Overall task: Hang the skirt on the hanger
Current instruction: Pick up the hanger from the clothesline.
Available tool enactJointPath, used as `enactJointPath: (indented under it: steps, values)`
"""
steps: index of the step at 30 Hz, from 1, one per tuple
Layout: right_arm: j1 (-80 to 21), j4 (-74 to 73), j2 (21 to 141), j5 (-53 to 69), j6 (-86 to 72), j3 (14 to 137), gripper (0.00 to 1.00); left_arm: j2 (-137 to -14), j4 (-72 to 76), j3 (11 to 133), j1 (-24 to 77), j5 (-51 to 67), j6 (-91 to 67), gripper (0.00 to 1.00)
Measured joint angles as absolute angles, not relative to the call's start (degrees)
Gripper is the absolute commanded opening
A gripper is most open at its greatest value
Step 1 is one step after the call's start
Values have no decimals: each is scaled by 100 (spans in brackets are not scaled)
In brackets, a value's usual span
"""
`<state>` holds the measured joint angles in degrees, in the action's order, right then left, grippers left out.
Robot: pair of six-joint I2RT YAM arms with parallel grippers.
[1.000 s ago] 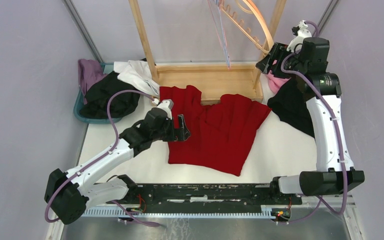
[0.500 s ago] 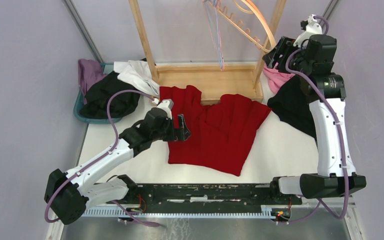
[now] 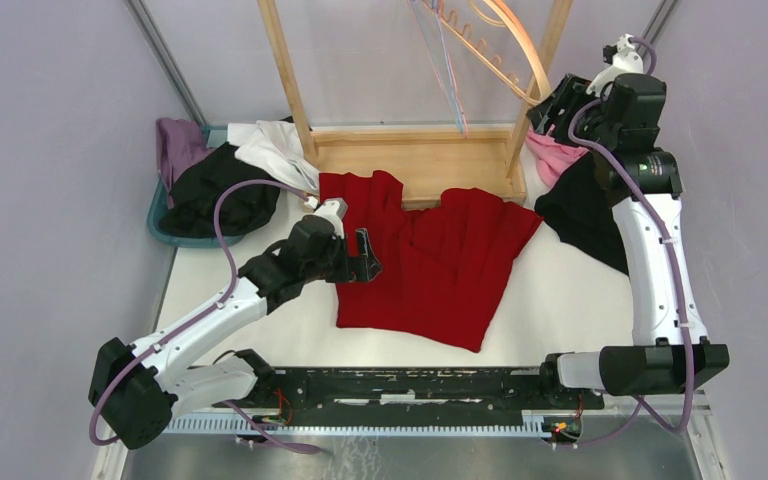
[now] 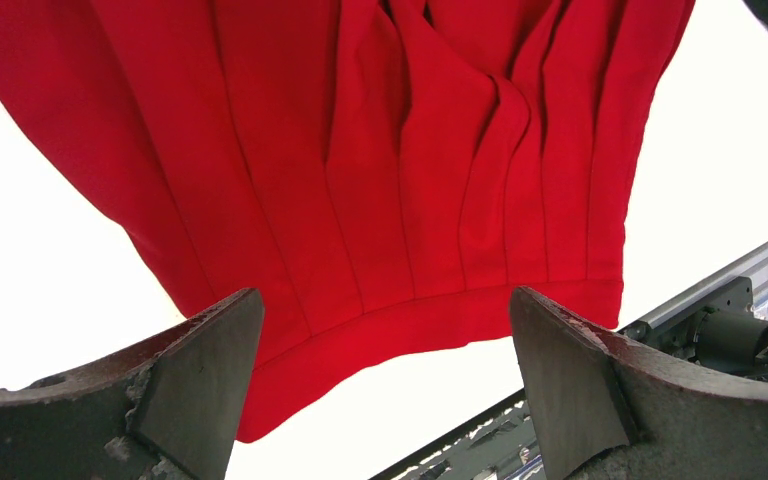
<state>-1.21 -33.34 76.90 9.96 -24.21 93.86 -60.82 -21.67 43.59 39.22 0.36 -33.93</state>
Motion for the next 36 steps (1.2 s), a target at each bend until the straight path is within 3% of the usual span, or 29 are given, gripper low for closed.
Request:
enactJointPath:
  steps: [4, 9, 13, 16, 18, 24, 27, 36]
  values:
    - [-99, -3297, 7701, 998, -2410, 9395, 47, -6082, -2163, 4357, 3922, 38, -3393, 99]
    - [-99, -3293, 7784, 1035, -2390, 9461, 42, -6086, -2119, 4353, 3924, 38, -3393, 99]
    - [-99, -3304, 7782, 1050, -2355, 9470, 30, -6086, -2086, 4344, 3924, 38, -3393, 99]
    - [-99, -3317, 7771, 1048, -2290, 9474, 9, -6086, -2086, 4342, 3922, 38, -3393, 99]
    - [-99, -3361, 7762, 1048, -2217, 9520, 13, -6086, -2086, 4342, 3922, 38, -3393, 99]
    - [-99, -3389, 7658, 1188, -2040, 9655, 10, -6108, -2082, 4342, 3922, 58, -3393, 99]
    - [-119, -3378, 7636, 1420, -1957, 9732, 20, -6117, -2084, 4342, 3922, 58, -3393, 99]
    - [-790, -3527, 7797, 1841, -1297, 10029, 21, -6134, -2071, 4342, 3924, 62, -3395, 99]
